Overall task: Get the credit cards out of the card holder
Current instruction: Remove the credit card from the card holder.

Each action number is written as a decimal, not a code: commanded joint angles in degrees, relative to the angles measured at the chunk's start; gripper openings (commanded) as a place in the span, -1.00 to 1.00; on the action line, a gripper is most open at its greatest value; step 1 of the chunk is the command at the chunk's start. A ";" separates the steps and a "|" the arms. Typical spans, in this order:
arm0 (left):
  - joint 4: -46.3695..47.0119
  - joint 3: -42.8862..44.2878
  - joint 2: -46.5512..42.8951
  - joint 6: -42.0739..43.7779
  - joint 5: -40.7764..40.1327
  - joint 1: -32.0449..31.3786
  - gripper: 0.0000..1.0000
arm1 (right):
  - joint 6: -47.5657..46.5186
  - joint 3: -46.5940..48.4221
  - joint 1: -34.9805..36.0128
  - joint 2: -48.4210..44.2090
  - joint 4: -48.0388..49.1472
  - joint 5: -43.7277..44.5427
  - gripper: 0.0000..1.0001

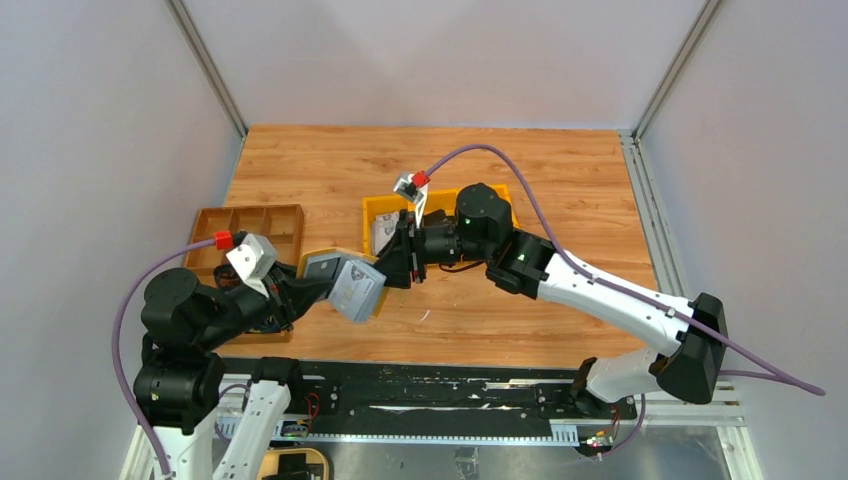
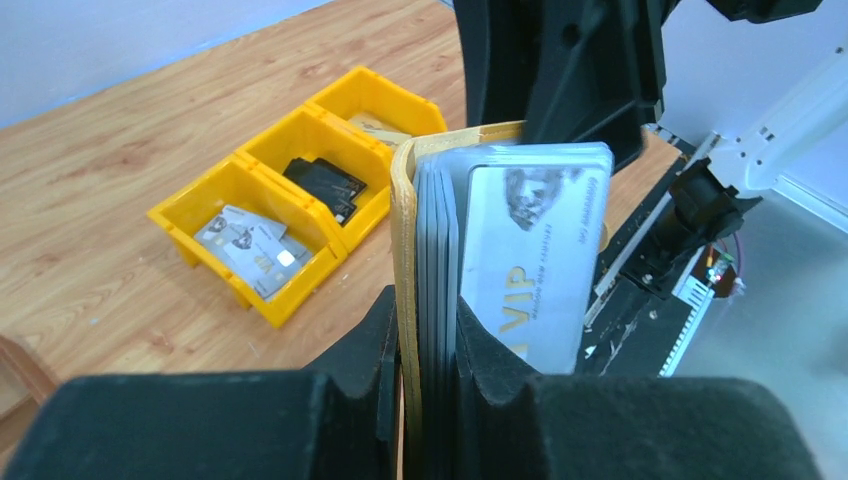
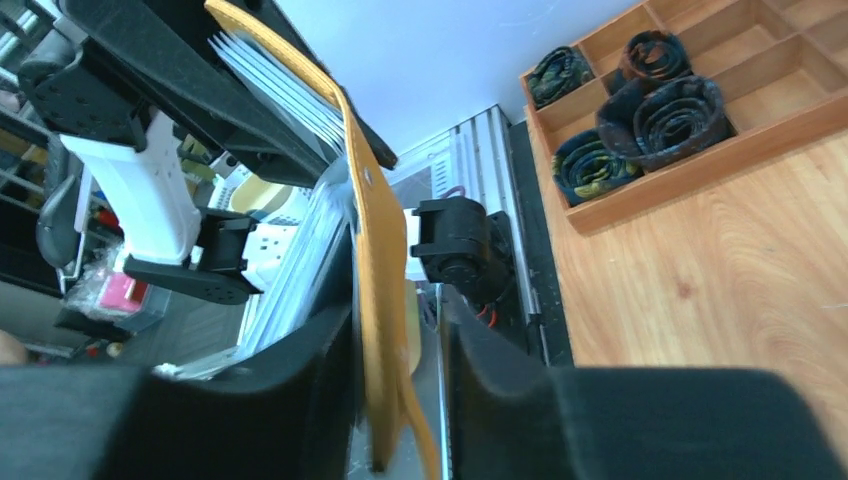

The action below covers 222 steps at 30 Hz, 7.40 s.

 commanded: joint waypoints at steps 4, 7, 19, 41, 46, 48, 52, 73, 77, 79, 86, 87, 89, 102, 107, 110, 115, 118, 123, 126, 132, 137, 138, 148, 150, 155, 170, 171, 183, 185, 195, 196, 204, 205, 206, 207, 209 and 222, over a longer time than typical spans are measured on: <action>0.49 0.12 -0.29 1.07 -3.48 -0.05 -0.89 | -1.68 0.77 -8.01 -3.76 -6.99 -0.53 0.42; 0.33 -0.11 -0.15 0.87 -3.61 -0.09 -0.90 | -2.58 2.58 -9.23 -3.89 -7.75 -2.23 0.54; -0.04 0.19 1.82 -1.71 1.89 -0.05 -0.86 | -5.92 9.33 -7.38 4.22 -5.71 -16.27 0.59; 0.00 0.20 9.22 -12.99 20.00 -0.05 0.14 | -9.77 7.07 -4.24 5.18 -6.70 -27.43 -1.00; -0.11 -0.08 10.04 -14.15 21.31 -0.05 0.11 | -9.98 5.88 -4.48 3.63 -6.56 -27.90 -1.00; -0.12 -0.13 9.87 -14.20 21.42 -0.05 0.01 | -10.32 5.51 -4.82 3.10 -6.64 -28.17 -1.00; -0.62 0.85 10.05 -14.52 23.20 -0.05 -0.16 | -11.38 4.02 -5.93 1.71 -7.16 -28.94 -1.00; 6.53 -0.19 5.16 -17.46 -3.75 -0.05 -1.00 | -2.88 9.85 -12.66 -5.28 -12.28 5.65 0.18; 8.57 -1.64 4.72 -19.00 -4.44 -0.05 -1.00 | 2.23 9.51 -6.88 -2.76 -6.11 1.60 0.13; 8.83 -1.83 4.95 -19.41 -3.98 -0.05 -1.00 | 3.04 10.34 -4.03 -0.01 -4.70 -0.26 0.11; 9.97 -1.42 4.71 -21.41 -0.07 -0.05 -1.00 | 6.07 9.43 -1.43 5.45 -1.94 -1.52 0.08; 10.15 -1.33 4.59 -21.70 0.73 -0.05 -1.00 | 5.83 9.08 -1.43 5.44 -2.28 -1.04 0.08; 11.08 -1.30 4.20 -22.70 2.62 -0.05 -1.00 | 5.38 8.14 -1.43 5.12 -3.00 -0.01 0.08; 17.86 -2.62 3.82 -30.54 7.47 -0.05 -1.00 | 6.00 5.55 -1.48 5.56 -3.14 0.61 -0.03; 22.52 -5.35 2.80 -34.55 8.75 -0.05 -0.96 | 10.26 5.56 -1.43 7.33 2.97 -2.63 -0.27; 25.80 -7.42 2.46 -37.17 10.28 -0.05 -0.81 | 13.98 3.88 -1.43 7.52 9.45 -5.26 -0.47; 33.29 -10.85 2.45 -44.30 13.89 -0.05 -0.34 | 19.39 0.64 -1.58 7.17 18.54 -8.14 -0.73; 34.90 -11.42 2.83 -46.56 15.54 -0.05 -0.19 | 22.31 -1.61 -1.90 6.74 23.17 -9.31 -0.85; 35.79 -11.53 3.56 -48.64 17.02 -0.09 -0.14 | 24.44 -4.11 -2.22 5.86 27.76 -10.63 -1.00; 36.55 -11.44 3.77 -49.77 17.13 -0.05 -0.19 | 25.32 -5.83 -2.45 5.05 29.26 -10.34 -1.00; 31.03 -8.65 3.68 -44.46 11.98 -0.07 -0.60 | 24.65 -8.51 -2.75 2.80 29.90 -8.20 -1.00; 26.03 -5.23 2.90 -39.39 4.85 -0.05 -0.90 | 23.64 -10.31 -2.71 0.17 28.12 -2.81 -0.41; 25.63 -4.76 2.71 -39.08 3.65 -0.05 -0.95 | 23.69 -10.57 -2.62 -0.14 28.15 -1.39 -0.31; 27.00 -5.14 1.45 -42.99 -2.01 -0.05 -1.00 | 25.63 -10.58 -1.43 1.05 26.62 7.55 -0.03; 27.20 -5.05 1.65 -43.59 -2.02 -0.05 -1.00 | 26.62 -9.94 -1.43 2.38 28.02 7.20 -0.03; 27.95 -5.35 1.86 -45.04 -1.76 -0.05 -1.00 | 30.88 -8.15 -1.43 6.15 34.96 5.16 -0.02; 27.47 -7.43 0.61 -43.78 -3.19 -0.05 -1.00 | 39.61 -9.94 -1.30 8.08 50.89 0.53 -0.25; 27.11 -7.37 0.55 -43.46 -3.54 -0.05 -1.00 | 39.31 -10.65 -1.26 7.32 50.81 0.59 -0.24; 26.82 -6.63 0.74 -43.60 -3.58 -0.05 -1.00 | 37.10 -10.55 -0.88 6.62 47.60 0.49 -0.16; 26.66 -6.14 0.70 -43.76 -3.48 -0.05 -1.00 | 37.13 -10.50 -0.84 7.31 46.06 0.57 -0.14; 27.33 -5.39 0.87 -44.13 -3.55 -0.05 -1.00 | 36.94 -12.94 -1.47 7.23 43.95 0.97 -0.13; 27.24 -5.22 0.87 -44.00 -3.50 -0.05 -1.00 | 36.87 -13.11 -1.51 7.24 43.84 0.82 -0.13; 27.00 -3.80 1.29 -43.09 -3.41 -0.05 -1.00 | 36.03 -12.89 -1.68 7.13 41.51 0.58 -0.12; 27.01 -3.68 1.31 -43.26 -3.43 -0.05 -1.00 | 36.02 -12.92 -1.69 7.07 41.46 0.75 -0.12; 27.19 -3.73 1.31 -43.58 -3.25 -0.05 -1.00 | 36.02 -12.79 -1.74 7.06 41.39 0.75 -0.12; 27.38 -3.73 1.31 -43.81 -3.24 -0.05 -1.00 | 35.98 -12.55 -1.78 7.12 41.35 0.72 -0.12; 27.34 -3.85 1.32 -44.00 -3.22 -0.11 -1.00 | 36.21 -11.89 -1.78 7.42 41.53 1.02 -0.12; 26.35 -7.72 0.54 -44.82 -2.38 -0.05 -0.84 | 46.18 -6.09 -1.87 12.68 55.08 -0.82 -0.30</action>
